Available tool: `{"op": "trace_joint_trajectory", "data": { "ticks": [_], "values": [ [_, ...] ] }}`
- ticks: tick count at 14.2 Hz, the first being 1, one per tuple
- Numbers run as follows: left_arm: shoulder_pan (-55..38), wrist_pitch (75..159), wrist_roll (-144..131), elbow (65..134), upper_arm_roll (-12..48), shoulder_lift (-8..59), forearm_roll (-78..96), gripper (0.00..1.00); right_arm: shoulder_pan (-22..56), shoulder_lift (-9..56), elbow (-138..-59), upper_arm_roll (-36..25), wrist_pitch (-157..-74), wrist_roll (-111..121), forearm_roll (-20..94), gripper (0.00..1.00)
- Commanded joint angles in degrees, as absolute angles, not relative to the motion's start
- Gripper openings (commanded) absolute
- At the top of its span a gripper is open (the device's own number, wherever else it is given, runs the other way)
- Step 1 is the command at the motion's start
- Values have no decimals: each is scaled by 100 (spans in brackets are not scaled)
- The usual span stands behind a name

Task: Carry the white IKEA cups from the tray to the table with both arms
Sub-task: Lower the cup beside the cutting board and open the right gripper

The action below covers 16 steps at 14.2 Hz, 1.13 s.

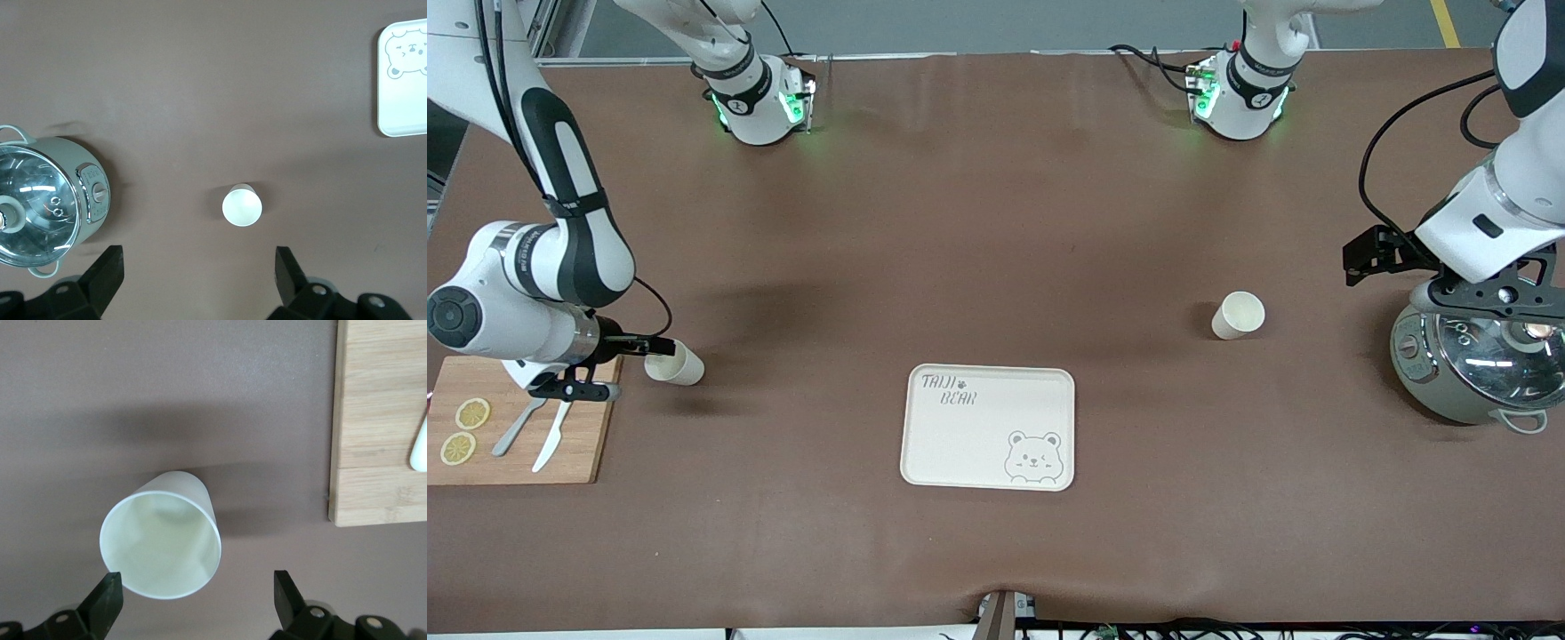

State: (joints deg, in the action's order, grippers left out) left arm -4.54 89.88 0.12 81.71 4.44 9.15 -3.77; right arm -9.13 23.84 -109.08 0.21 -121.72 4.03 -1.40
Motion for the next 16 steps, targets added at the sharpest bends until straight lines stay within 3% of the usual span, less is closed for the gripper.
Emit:
{"op": "trace_joint_trajectory", "data": {
  "ticks": [1, 4, 11, 16],
  "values": [
    [-422, 8895, 70, 8121, 475, 914, -422, 100, -993, 2285, -10680, 97, -11604, 378, -246, 100],
    [-413, 8895, 62, 8121, 475, 914, -413, 100, -958, 2294, -10398, 105, -10892, 291, -255, 100],
    [-395, 8903, 62, 8121, 475, 914, -413, 100, -844, 2443, -9485, 132, -10284, 97, -264, 100],
    [-387, 8895, 61, 8130, 475, 914, -413, 100, -572, 2927, -7947, 123, -8747, 88, -360, 100]
  ]
}}
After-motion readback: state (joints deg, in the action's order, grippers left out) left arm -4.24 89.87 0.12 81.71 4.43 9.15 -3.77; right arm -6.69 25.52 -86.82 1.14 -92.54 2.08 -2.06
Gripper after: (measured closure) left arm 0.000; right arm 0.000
